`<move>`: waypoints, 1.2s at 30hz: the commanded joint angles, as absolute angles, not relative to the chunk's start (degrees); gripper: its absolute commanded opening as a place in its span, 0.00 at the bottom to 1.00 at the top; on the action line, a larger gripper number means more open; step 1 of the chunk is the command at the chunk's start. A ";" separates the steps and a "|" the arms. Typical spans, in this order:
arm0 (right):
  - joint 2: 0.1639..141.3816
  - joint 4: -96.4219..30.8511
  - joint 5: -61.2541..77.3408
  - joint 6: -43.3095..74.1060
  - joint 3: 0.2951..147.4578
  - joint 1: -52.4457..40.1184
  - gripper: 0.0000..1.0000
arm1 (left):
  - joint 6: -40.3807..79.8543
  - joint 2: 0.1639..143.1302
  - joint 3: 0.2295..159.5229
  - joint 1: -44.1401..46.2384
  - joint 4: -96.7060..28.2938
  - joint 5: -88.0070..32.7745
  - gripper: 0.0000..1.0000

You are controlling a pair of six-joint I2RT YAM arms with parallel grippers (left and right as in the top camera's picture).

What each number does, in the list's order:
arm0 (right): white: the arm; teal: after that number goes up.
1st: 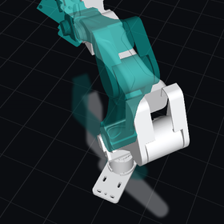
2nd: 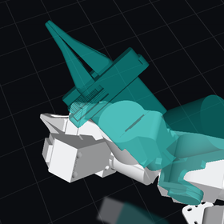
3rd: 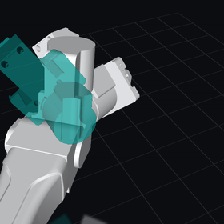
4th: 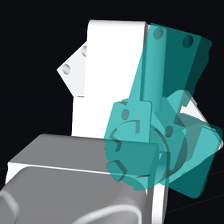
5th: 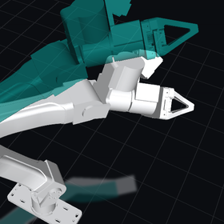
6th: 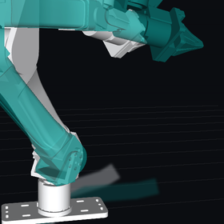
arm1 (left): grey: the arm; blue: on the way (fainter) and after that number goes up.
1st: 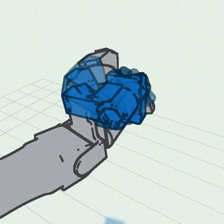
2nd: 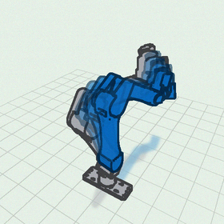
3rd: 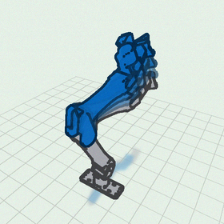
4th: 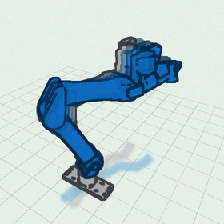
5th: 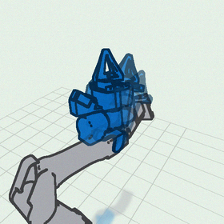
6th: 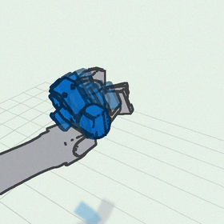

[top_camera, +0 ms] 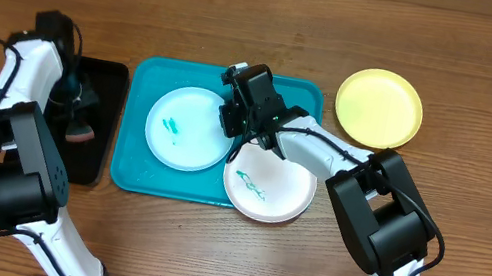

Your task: Clean dirty plates on tray and stack at the side

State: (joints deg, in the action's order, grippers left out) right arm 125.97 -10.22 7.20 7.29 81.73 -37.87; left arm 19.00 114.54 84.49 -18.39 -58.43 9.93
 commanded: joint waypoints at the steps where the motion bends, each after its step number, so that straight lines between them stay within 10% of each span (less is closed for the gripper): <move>1: 128.01 -10.85 6.50 7.27 81.36 -37.98 0.09 | 17.98 110.10 92.20 -18.44 -62.48 9.43 0.04; 12: 128.01 -10.22 5.43 12.62 81.36 -37.98 0.04 | 10.70 105.73 94.08 -15.09 -66.04 -19.20 0.04; 36: 125.93 -14.04 -1.48 21.71 81.49 -37.82 0.04 | 21.45 106.06 76.93 3.79 -45.98 -12.86 0.04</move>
State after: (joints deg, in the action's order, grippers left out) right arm 125.75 -12.29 3.49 20.38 82.35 -38.24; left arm 19.18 105.78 77.14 3.07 -46.65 -15.03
